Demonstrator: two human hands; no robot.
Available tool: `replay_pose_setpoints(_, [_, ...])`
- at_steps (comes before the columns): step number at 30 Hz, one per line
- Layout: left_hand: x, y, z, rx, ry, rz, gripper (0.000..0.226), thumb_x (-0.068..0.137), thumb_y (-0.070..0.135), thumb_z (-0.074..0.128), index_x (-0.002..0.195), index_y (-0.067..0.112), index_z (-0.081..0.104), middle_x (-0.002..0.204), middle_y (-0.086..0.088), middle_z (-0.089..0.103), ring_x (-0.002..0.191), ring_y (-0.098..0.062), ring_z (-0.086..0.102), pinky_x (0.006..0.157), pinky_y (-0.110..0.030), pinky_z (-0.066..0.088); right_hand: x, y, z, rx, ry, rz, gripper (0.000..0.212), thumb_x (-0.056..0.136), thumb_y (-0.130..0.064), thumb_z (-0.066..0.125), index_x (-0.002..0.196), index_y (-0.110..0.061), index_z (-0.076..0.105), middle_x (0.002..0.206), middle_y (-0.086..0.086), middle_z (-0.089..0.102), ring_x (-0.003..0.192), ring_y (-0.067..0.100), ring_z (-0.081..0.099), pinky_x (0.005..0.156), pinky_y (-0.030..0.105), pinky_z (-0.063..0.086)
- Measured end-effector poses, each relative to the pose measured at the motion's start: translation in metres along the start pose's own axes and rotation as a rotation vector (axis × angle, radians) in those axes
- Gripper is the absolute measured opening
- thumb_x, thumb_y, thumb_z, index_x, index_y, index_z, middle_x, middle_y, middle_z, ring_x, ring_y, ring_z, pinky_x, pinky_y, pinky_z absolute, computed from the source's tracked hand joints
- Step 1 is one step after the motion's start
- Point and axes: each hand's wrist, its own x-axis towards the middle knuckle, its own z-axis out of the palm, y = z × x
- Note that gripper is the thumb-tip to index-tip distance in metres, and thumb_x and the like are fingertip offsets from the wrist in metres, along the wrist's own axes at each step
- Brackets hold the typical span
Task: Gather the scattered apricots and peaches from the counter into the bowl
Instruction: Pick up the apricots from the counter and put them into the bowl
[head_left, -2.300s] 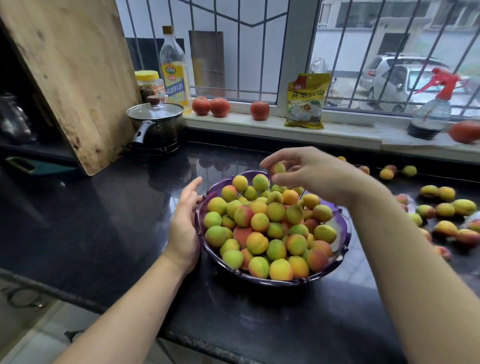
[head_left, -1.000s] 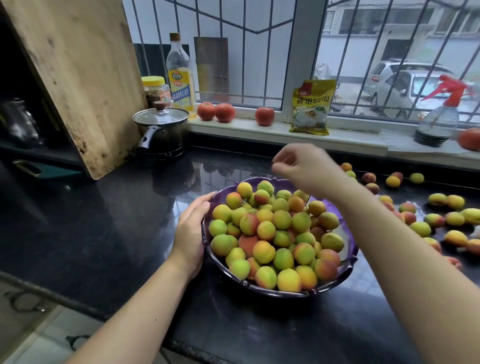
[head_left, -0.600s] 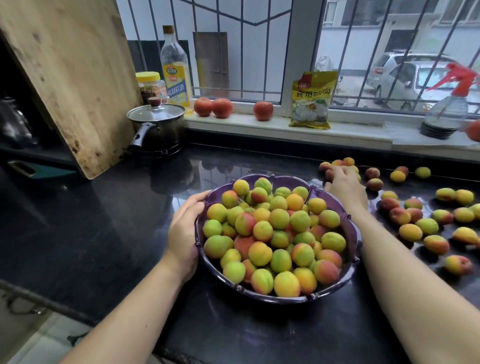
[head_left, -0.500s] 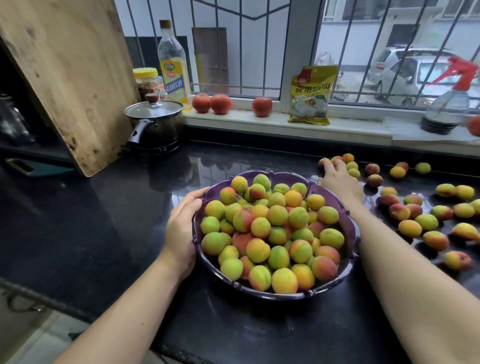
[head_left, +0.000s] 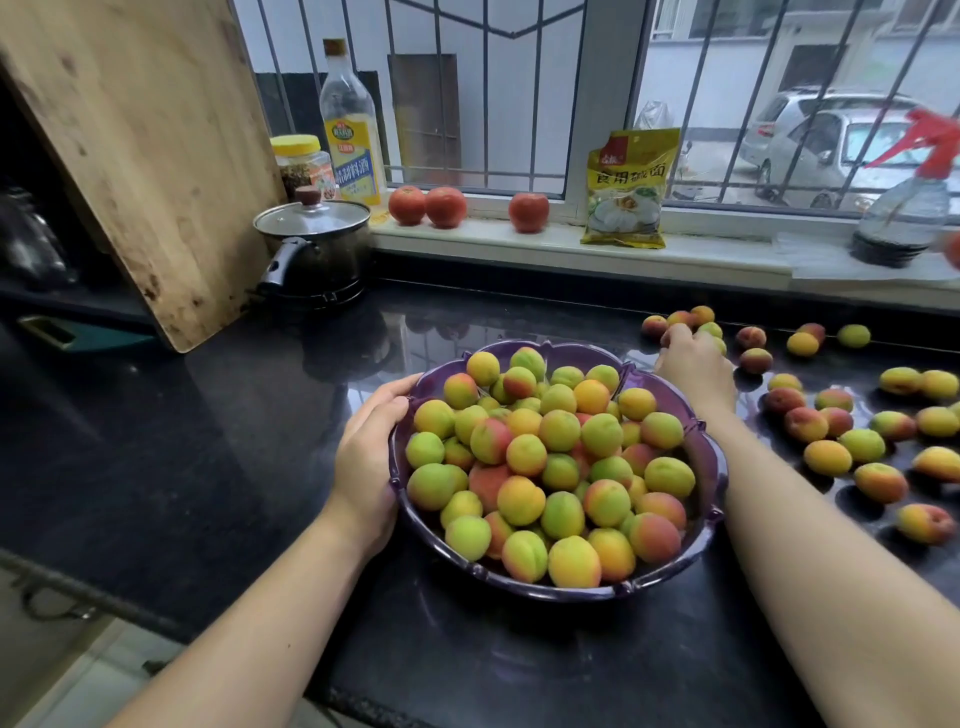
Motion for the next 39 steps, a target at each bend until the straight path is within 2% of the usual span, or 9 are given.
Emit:
replay_pose_setpoints(4, [0.000,0.002,0.001,0.022,0.010,0.000,0.034,0.108,0.008,0.038,0.121,0.004,0.070,0.115,-0.016,0.078,0.105,-0.028,0.074,0.089,-0.038,0.063,-0.004,-0.001,-0.009,0.189,0.046,0.072,0.025,0.101,-0.011,0.049,0.122,-0.001,0.057,0.119,0.024,0.058,0.108,0.040,0.056,0.077,0.034,0.036])
replay_pose_setpoints(7, [-0.001,0.003,0.000,0.040,0.001,-0.004,0.034,0.108,0.010,0.039,0.120,0.005,0.071,0.116,-0.017,0.077,0.113,-0.034,0.072,0.098,-0.049,0.059,-0.001,0.001,-0.033,0.443,0.056,0.100,0.033,0.103,-0.021,0.050,0.131,-0.008,0.060,0.130,0.019,0.055,0.116,0.034,0.056,0.089,0.029,0.041])
replay_pose_setpoints(11, [-0.003,0.005,0.001,0.051,0.003,-0.001,0.034,0.108,0.010,0.040,0.114,0.009,0.073,0.112,-0.014,0.078,0.112,-0.033,0.072,0.098,-0.049,0.058,-0.004,-0.008,-0.094,0.781,-0.014,0.090,0.025,0.097,-0.033,0.056,0.120,-0.029,0.062,0.112,0.004,0.065,0.098,0.028,0.069,0.067,0.049,0.062])
replay_pose_setpoints(13, [-0.004,0.005,0.002,0.032,0.005,-0.003,0.033,0.107,0.009,0.040,0.112,0.009,0.073,0.109,-0.012,0.079,0.107,-0.029,0.073,0.095,-0.045,0.058,-0.017,-0.014,-0.120,0.803,-0.124,-0.008,0.023,0.101,-0.025,0.057,0.123,-0.029,0.061,0.111,0.001,0.067,0.094,0.021,0.070,0.060,0.043,0.061])
replay_pose_setpoints(15, [-0.005,0.004,0.002,0.015,0.012,0.001,0.033,0.107,0.008,0.041,0.111,0.009,0.074,0.105,-0.010,0.080,0.104,-0.027,0.073,0.093,-0.042,0.059,-0.037,-0.014,-0.134,0.792,-0.237,-0.110,0.026,0.102,-0.019,0.056,0.125,-0.029,0.063,0.110,0.000,0.070,0.094,0.019,0.071,0.066,0.033,0.057])
replay_pose_setpoints(18, [-0.004,0.001,0.002,-0.007,0.015,0.005,0.033,0.107,0.009,0.042,0.113,0.008,0.074,0.111,-0.016,0.079,0.108,-0.030,0.072,0.096,-0.045,0.058,-0.068,-0.008,-0.137,0.736,-0.334,-0.197,0.030,0.103,-0.013,0.054,0.121,-0.033,0.067,0.108,-0.003,0.074,0.099,0.013,0.071,0.089,0.037,0.058])
replay_pose_setpoints(22, [-0.001,-0.001,0.000,-0.013,0.022,0.019,0.030,0.100,0.018,0.050,0.114,0.008,0.075,0.116,-0.019,0.077,0.116,-0.037,0.071,0.102,-0.052,0.055,-0.098,-0.017,-0.137,0.389,-0.326,-0.377,0.036,0.098,-0.014,0.063,0.128,-0.033,0.063,0.105,-0.015,0.064,0.092,-0.005,0.061,0.073,0.006,0.047])
replay_pose_setpoints(27, [0.002,-0.004,-0.003,-0.023,0.006,0.024,0.038,0.093,0.023,0.053,0.119,0.006,0.074,0.115,-0.017,0.078,0.117,-0.038,0.071,0.104,-0.054,0.055,-0.100,-0.033,-0.133,0.170,-0.319,-0.489,0.043,0.091,-0.012,0.070,0.131,-0.023,0.063,0.121,-0.007,0.059,0.110,0.011,0.055,0.091,0.024,0.049])
replay_pose_setpoints(39, [0.005,-0.008,-0.004,-0.013,0.009,0.031,0.031,0.104,0.012,0.047,0.116,0.009,0.075,0.111,-0.012,0.080,0.112,-0.031,0.073,0.092,-0.042,0.057,-0.096,-0.039,-0.123,-0.058,-0.296,-0.579,0.037,0.095,-0.022,0.067,0.132,-0.025,0.062,0.125,-0.005,0.061,0.112,0.016,0.045,0.097,0.033,0.045])
